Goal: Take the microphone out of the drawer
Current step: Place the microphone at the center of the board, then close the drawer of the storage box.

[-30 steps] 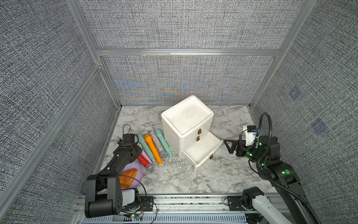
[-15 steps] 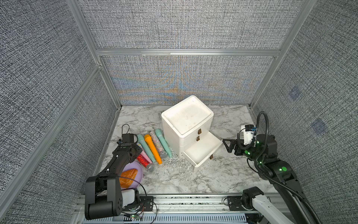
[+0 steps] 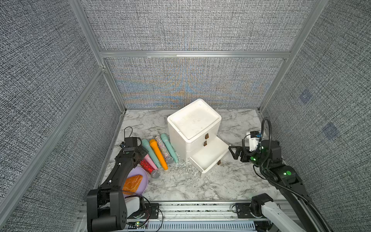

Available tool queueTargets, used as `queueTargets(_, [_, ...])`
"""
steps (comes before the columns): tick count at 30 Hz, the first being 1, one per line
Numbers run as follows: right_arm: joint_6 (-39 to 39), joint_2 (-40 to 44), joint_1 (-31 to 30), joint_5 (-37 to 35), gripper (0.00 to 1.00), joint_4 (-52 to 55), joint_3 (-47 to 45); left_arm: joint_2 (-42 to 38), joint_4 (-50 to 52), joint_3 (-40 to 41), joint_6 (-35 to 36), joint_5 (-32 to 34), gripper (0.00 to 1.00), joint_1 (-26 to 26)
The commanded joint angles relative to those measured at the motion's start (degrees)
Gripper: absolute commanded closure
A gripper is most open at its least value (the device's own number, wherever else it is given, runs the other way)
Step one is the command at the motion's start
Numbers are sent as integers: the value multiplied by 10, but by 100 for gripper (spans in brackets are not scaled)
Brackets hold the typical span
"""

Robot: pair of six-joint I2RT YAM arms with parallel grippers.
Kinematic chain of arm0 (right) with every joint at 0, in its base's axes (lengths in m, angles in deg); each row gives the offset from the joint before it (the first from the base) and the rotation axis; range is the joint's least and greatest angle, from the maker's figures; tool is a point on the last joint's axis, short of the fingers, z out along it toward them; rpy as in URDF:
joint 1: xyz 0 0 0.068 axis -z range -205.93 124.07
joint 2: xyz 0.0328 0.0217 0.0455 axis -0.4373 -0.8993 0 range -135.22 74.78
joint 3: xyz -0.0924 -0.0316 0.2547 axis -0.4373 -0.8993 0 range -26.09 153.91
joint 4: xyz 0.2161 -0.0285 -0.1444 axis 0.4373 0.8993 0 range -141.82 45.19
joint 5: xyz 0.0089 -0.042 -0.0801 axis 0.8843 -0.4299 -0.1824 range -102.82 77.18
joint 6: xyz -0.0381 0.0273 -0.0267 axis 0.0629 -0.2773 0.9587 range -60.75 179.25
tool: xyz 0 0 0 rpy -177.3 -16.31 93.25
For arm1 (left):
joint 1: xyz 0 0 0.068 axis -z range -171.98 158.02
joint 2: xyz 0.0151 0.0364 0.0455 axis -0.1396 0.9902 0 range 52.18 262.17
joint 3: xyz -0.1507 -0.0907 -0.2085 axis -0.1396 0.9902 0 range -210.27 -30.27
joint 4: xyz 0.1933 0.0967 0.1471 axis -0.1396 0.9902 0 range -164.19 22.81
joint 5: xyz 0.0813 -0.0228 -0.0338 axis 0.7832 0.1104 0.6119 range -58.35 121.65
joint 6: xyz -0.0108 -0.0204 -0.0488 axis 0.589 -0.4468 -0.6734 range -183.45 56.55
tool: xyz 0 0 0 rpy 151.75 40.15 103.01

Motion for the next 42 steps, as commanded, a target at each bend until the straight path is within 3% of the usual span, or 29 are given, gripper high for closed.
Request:
queueTargets(1, [-13,-10,0,-8,2,-28,-14,-14,20,-14,18,-13,11,-1])
queueTargets(3, [-20,-16,0,-8,2,-38,-26,-22,31,-26,27,-21,0,-1])
queueTargets(7, [-32,-30,0,-7,2,-63,-51,-26,46,-58,62,-57,0,-1])
queueTargets(14, [-46,-61,0,-9,2,-89,-80,32,127,-182,176,-193,0,-1])
queueTargets(18, [-57,-81,1,-24,2,-89,-83,49,148,-235,222,-233,0,0])
queueTargets(25, [-114,-57,2,-68,2,-137,-137,45,103,-310,286,-320,0,2])
queueTargets(29, [-129,-64,3,-74,2,-139,-151,83,129,-393,307,-378,0,7])
queueTargets(34, [-142,-83,5,-75,2,-131,-165,141,160,-480,323,-409,0,55])
queueTargets(42, [-150,-58,6,-100,2,-126,-191,215,172,-573,329,-382,0,135])
